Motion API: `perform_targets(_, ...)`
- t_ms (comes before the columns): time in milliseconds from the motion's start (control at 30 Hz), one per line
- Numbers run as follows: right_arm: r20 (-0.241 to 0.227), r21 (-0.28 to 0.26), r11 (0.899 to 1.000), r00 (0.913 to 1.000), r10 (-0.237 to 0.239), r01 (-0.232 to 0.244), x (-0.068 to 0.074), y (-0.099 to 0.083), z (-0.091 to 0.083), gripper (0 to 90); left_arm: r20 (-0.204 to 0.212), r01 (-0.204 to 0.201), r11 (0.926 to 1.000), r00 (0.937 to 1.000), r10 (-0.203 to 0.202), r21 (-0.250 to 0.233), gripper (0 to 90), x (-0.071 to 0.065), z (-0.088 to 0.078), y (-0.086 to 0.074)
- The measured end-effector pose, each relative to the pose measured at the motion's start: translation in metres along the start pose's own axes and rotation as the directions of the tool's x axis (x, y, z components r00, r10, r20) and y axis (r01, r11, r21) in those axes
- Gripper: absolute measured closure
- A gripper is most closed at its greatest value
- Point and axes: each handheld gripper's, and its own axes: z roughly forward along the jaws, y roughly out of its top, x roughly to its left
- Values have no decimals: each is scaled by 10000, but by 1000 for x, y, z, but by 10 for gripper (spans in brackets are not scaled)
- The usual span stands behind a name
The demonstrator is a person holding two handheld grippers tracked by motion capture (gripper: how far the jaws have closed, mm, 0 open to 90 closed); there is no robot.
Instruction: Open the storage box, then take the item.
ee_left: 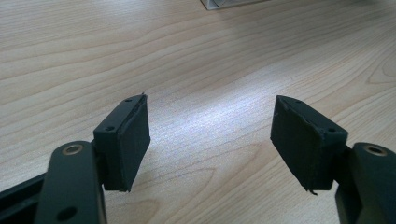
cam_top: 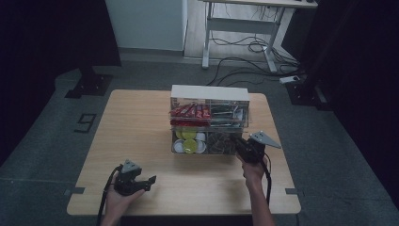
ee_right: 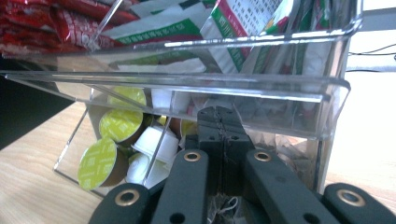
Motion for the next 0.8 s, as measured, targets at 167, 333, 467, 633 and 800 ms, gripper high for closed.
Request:
perform_targets(167, 132, -153, 9999, 9999, -46, 48, 2, -2, 2, 890, 17, -54, 10000, 10000, 54, 25, 286, -3, 2, 0)
perform_targets(333, 66, -129, 9999, 10000, -56, 57, 2, -3, 1, 882, -33, -80, 9999, 10000, 79, -136, 292, -5, 0, 0)
perform_targets(467, 21, -136, 9999, 10000, -22, 22, 1, -3, 1, 882, -57, -124, 9997, 9999, 123, -196, 295, -6, 0, 0)
perform_targets(633, -14, -125, 9999, 10000, -34, 34, 1, -3, 0, 882, -94, -257, 9989, 9996, 253, -402, 303, -12, 1, 1)
perform_targets(800, -16, -112, 9999, 10000, -62, 62, -1, -3, 0, 883, -140, -427, 9967, 9990, 418, -687, 310, -19, -1, 3)
